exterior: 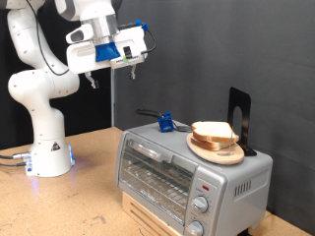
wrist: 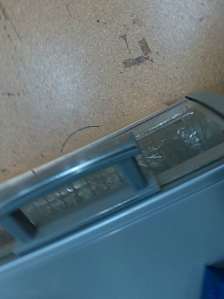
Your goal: Make a piece of toast with the oven
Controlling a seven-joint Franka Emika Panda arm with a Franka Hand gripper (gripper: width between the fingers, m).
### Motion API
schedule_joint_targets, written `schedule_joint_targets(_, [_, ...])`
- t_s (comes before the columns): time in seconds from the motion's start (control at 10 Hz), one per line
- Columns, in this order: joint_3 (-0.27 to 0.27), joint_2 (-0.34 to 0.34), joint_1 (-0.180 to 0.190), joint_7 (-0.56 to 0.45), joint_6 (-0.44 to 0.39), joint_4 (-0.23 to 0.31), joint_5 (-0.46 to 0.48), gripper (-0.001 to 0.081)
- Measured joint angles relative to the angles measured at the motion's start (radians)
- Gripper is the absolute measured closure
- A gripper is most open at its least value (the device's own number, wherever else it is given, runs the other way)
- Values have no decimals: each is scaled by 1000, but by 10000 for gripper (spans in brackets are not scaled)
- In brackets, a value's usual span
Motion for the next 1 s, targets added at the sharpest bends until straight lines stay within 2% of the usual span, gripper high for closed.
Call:
schedule_joint_targets(0.3, [-77,24,64,-344,-29,-1,46,-3])
schedule_joint_targets(0.4, [-91,45,71,-384,-11,1,57,-3])
schedule_joint_targets(0.7, [-87,83,65,-284,125,-11,84,-3])
schedule_joint_targets(1.0, [-89,104,52,-278,195,-33,74,-3])
